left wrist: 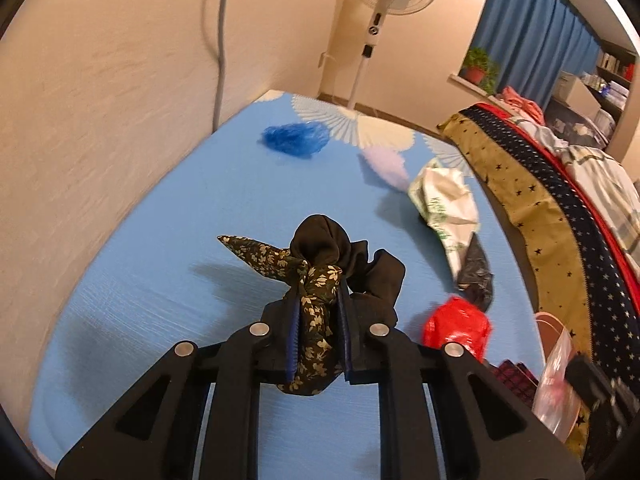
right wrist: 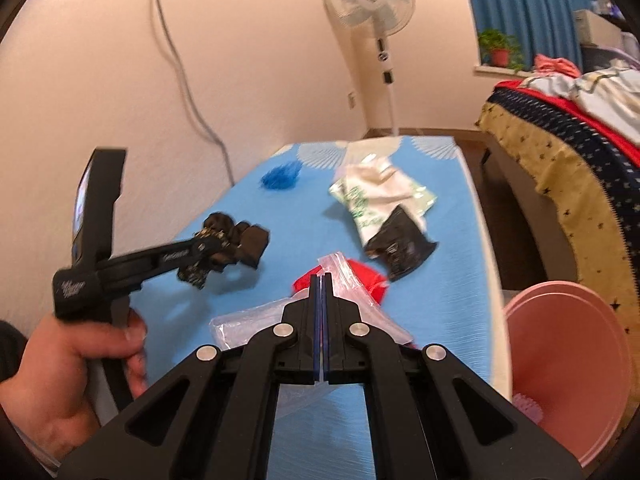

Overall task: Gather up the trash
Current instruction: 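Carry the floral cloth and clear bag over the pink bin with both tools, then open both tools to drop the cloth and clear bag into the bin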

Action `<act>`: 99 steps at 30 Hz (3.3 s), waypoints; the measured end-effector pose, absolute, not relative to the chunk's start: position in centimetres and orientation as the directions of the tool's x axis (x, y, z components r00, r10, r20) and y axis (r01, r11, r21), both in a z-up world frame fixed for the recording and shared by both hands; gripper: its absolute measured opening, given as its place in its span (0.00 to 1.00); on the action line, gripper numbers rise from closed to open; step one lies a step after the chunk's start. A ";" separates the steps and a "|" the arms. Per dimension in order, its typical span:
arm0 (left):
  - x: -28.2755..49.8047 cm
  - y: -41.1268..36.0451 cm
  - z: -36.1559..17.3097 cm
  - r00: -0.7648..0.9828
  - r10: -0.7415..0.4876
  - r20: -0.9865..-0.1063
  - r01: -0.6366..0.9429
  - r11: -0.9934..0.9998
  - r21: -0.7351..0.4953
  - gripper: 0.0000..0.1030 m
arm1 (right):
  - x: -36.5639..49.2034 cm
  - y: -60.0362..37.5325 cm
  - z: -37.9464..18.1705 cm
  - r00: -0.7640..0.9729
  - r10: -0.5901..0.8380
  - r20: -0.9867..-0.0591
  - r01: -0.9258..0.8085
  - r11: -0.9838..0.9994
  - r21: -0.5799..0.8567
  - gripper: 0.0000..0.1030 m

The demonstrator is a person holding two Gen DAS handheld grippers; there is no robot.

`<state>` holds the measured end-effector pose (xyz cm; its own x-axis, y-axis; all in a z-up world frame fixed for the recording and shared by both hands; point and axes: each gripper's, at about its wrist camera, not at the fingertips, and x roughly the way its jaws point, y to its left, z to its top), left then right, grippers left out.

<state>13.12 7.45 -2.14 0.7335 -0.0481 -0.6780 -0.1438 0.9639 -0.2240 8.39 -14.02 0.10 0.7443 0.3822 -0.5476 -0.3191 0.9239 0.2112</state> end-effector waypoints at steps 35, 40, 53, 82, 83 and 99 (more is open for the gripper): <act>9.0 -0.8 1.1 0.792 -0.237 -0.563 0.102 0.960 -0.260 0.15 | 5.7 -27.0 6.0 0.899 0.009 -0.437 0.067 0.985 0.159 0.01; 9.2 -2.8 1.0 0.785 -0.270 -0.557 0.147 0.955 -0.256 0.15 | 5.6 -28.0 6.3 0.900 -0.018 -0.435 0.095 0.983 0.156 0.01; 9.9 -8.5 1.0 0.756 -0.373 -0.538 0.280 0.927 -0.250 0.15 | 5.9 -31.1 6.7 0.896 -0.090 -0.435 0.175 0.971 0.160 0.01; 11.7 -19.9 -3.4 0.517 -0.595 -0.615 0.525 0.788 -0.321 0.20 | 7.0 -35.2 4.7 0.843 -0.180 -0.506 0.302 0.938 0.170 0.04; 11.6 -20.1 -3.6 0.506 -0.598 -0.622 0.529 0.784 -0.324 0.25 | 7.1 -35.3 4.7 0.839 -0.188 -0.510 0.313 0.934 0.170 0.05; 11.6 -18.2 -3.5 0.525 -0.580 -0.623 0.499 0.802 -0.327 0.39 | 6.4 -35.8 5.0 0.847 -0.185 -0.498 0.323 0.923 0.208 0.19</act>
